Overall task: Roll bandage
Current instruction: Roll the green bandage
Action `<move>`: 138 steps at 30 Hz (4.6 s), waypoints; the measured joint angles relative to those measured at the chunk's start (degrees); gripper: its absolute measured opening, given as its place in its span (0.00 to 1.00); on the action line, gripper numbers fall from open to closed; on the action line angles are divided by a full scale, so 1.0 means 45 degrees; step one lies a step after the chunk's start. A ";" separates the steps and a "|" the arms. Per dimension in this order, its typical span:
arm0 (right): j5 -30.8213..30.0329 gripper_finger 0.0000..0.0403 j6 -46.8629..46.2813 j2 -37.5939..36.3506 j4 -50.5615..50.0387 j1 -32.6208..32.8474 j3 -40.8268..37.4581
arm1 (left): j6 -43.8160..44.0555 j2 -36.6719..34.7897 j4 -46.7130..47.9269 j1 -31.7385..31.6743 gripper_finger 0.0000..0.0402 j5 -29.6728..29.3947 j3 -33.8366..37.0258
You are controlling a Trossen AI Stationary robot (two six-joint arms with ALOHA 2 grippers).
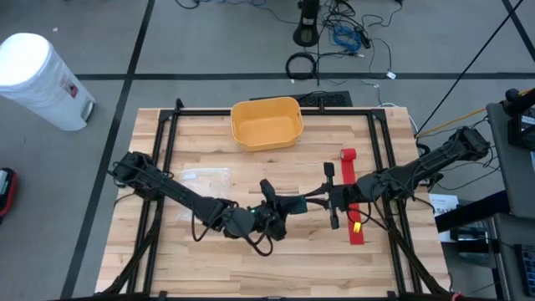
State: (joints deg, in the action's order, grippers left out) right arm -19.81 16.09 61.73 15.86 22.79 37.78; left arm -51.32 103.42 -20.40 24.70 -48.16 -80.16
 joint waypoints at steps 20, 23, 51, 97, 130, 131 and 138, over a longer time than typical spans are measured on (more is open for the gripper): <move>0.0077 0.03 0.0001 0.0000 -0.0004 0.0000 0.0000 | 0.0993 0.0000 0.1122 -0.0047 0.03 -0.0656 0.0000; 0.0083 0.03 0.0001 0.0000 0.0005 0.0002 0.0000 | 0.0979 0.0000 0.1126 -0.0047 0.05 -0.0664 0.0000; 0.0140 0.03 0.0014 0.0000 0.0044 0.0034 0.0000 | -0.1372 -0.0026 -0.1586 0.0530 0.30 -0.4209 -0.0010; 0.0092 0.03 -0.0032 0.0005 0.0020 0.0044 0.0000 | 1.2325 -0.0709 0.7437 -0.1165 0.76 0.5392 -0.1972; 0.0131 0.03 0.0006 0.0005 0.0017 0.0049 0.0002 | 1.1945 -0.0709 0.6913 -0.0585 0.76 0.6003 -0.1962; 0.0125 0.03 0.0006 0.0005 0.0006 0.0049 0.0002 | 1.1925 -0.0709 0.6895 -0.0529 0.76 0.6007 -0.1962; -0.0030 0.03 -0.0037 0.0005 0.0024 0.0034 0.0005 | 1.1872 -0.0704 0.6828 -0.0196 0.76 0.6082 -0.1962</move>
State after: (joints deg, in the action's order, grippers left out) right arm -19.95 15.93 61.76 15.97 22.94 37.80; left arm 2.10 100.25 10.32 23.82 -20.79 -88.99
